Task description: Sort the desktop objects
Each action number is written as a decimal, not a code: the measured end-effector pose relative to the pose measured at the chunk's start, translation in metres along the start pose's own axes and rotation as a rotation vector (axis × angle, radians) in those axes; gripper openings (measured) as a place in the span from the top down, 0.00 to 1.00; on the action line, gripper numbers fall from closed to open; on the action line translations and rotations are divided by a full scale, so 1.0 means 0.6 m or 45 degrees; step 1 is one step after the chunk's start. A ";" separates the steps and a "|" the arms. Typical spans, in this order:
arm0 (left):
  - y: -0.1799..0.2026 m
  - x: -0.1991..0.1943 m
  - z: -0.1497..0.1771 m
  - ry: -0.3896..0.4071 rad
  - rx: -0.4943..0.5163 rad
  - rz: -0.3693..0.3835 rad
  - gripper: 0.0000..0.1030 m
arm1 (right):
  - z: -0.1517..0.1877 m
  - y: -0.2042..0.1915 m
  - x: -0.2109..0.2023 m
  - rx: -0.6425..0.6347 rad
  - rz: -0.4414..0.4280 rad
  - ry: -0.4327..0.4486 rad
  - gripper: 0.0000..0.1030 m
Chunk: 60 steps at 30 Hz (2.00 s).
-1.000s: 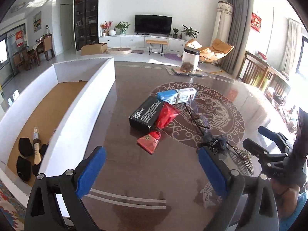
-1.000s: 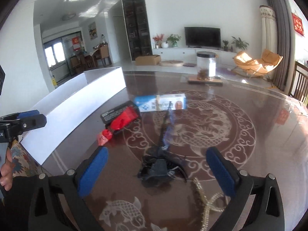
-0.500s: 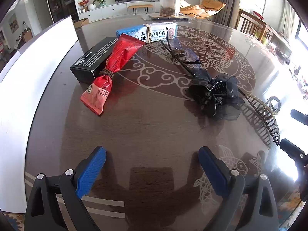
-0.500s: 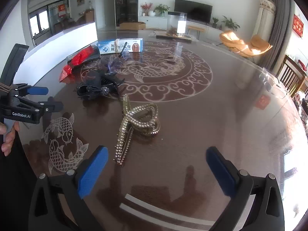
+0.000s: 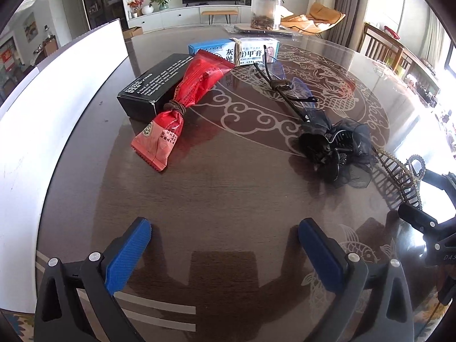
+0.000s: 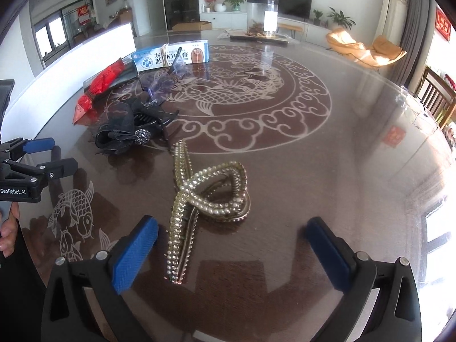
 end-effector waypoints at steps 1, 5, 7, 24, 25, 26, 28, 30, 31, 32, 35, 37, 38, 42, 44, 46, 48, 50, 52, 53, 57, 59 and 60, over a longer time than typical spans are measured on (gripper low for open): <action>0.000 0.000 0.000 0.000 0.000 -0.001 0.00 | 0.000 0.000 0.000 0.000 -0.001 0.000 0.00; 0.001 0.000 -0.001 0.000 -0.004 -0.004 0.00 | -0.001 -0.001 -0.002 0.001 0.000 0.000 0.00; 0.002 0.000 -0.002 0.000 -0.005 -0.005 0.00 | -0.001 -0.001 -0.001 0.002 0.000 0.001 0.00; 0.004 0.003 -0.001 -0.010 0.002 -0.007 0.00 | -0.001 -0.001 -0.001 0.002 0.001 0.001 0.00; 0.004 0.003 -0.002 -0.011 0.004 -0.008 0.00 | -0.001 -0.001 -0.001 0.003 0.001 0.001 0.00; 0.004 0.004 -0.002 -0.014 0.005 -0.005 0.00 | -0.001 -0.001 -0.001 0.003 0.001 0.001 0.00; 0.005 0.004 -0.001 -0.018 0.010 -0.001 0.00 | -0.001 -0.001 -0.001 0.003 0.001 0.001 0.00; 0.005 0.003 0.000 -0.025 0.017 0.005 0.00 | -0.001 0.000 -0.001 0.003 0.001 0.001 0.00; 0.005 0.003 0.000 -0.029 0.021 0.010 0.00 | -0.001 -0.001 -0.001 0.002 0.003 0.001 0.00; 0.004 0.002 0.000 -0.034 0.025 0.014 0.00 | -0.002 -0.001 0.000 0.002 0.005 0.001 0.00; 0.003 0.001 0.001 -0.053 0.029 0.016 0.00 | -0.002 -0.002 0.000 0.006 0.007 0.000 0.00; 0.002 -0.001 0.003 -0.061 0.014 0.010 0.00 | -0.003 -0.002 0.000 0.009 0.008 0.000 0.00; 0.002 -0.001 0.004 -0.062 -0.001 0.002 0.00 | -0.003 -0.002 0.000 0.008 0.008 0.000 0.00; 0.009 -0.004 0.009 -0.036 -0.070 -0.043 0.00 | -0.003 -0.001 0.000 0.009 0.006 0.000 0.00; 0.013 -0.004 0.008 -0.030 -0.083 -0.053 0.00 | -0.003 -0.001 0.000 0.009 0.008 0.001 0.00; 0.014 -0.005 0.010 -0.024 -0.085 -0.054 0.00 | -0.003 -0.001 0.001 0.009 0.007 0.001 0.00; 0.014 -0.006 0.010 -0.018 -0.080 -0.054 0.00 | -0.003 -0.001 0.001 0.009 0.008 0.001 0.00; 0.013 -0.007 0.010 -0.013 -0.079 -0.051 0.00 | -0.002 -0.001 0.001 0.009 0.008 0.001 0.00; 0.011 -0.007 0.011 -0.005 -0.086 -0.052 0.00 | -0.003 -0.001 0.001 0.009 0.008 0.001 0.00; 0.012 -0.007 0.011 -0.001 -0.092 -0.057 0.00 | -0.002 -0.001 0.000 0.009 0.008 0.001 0.00; 0.016 -0.006 0.012 0.016 -0.120 -0.078 0.00 | -0.002 -0.001 0.000 0.009 0.008 0.001 0.00; 0.019 -0.006 0.010 0.021 -0.129 -0.086 0.00 | -0.002 -0.001 0.000 0.009 0.007 0.002 0.00; 0.019 -0.006 0.011 0.023 -0.133 -0.089 0.00 | -0.002 -0.001 0.001 0.009 0.008 0.002 0.00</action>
Point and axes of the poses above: each gripper's, at about its wrist camera, not at the fingertips, and x roughly the way its jaws point, y to its right, z to its underside, the point moved 1 cm from there along x, roughly the way its jaws point, and after that the axes turned 3 degrees about -z, right-handed, at the moved point
